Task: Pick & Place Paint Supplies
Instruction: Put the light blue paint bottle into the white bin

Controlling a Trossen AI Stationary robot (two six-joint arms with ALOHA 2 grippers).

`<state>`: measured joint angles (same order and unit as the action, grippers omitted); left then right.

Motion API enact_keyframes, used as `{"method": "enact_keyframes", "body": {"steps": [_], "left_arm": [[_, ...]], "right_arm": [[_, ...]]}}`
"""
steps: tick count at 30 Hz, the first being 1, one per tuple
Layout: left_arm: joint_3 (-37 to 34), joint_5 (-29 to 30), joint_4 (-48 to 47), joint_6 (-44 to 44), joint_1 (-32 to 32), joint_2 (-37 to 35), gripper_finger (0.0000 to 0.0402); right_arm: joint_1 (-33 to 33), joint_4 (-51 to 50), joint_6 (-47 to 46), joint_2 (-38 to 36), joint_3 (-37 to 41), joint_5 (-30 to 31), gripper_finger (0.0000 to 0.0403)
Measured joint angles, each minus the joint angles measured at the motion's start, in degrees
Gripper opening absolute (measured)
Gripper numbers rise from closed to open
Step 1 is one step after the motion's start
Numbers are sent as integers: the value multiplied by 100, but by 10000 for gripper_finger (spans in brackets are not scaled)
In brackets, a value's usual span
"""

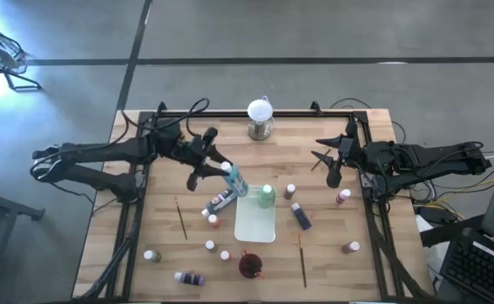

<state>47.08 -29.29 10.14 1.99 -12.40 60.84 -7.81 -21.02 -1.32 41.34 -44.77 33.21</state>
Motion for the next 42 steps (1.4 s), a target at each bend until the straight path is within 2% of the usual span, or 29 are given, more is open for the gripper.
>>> {"method": "enact_keyframes", "body": {"steps": [4,20,34,42], "left_arm": [[-45,10,31,35,54,142,121],[62,34,338,436,266,1610,121],[56,281,596,860,315,2388,121],[51,337,712,1078,404,2678,121]], "right_arm": [[0,21,-2,0,0,0,169],[-4,24,2,0,0,151,169],[-4,18,-2,0,0,149,185],[-4,1,-2,0,0,149,165]]}}
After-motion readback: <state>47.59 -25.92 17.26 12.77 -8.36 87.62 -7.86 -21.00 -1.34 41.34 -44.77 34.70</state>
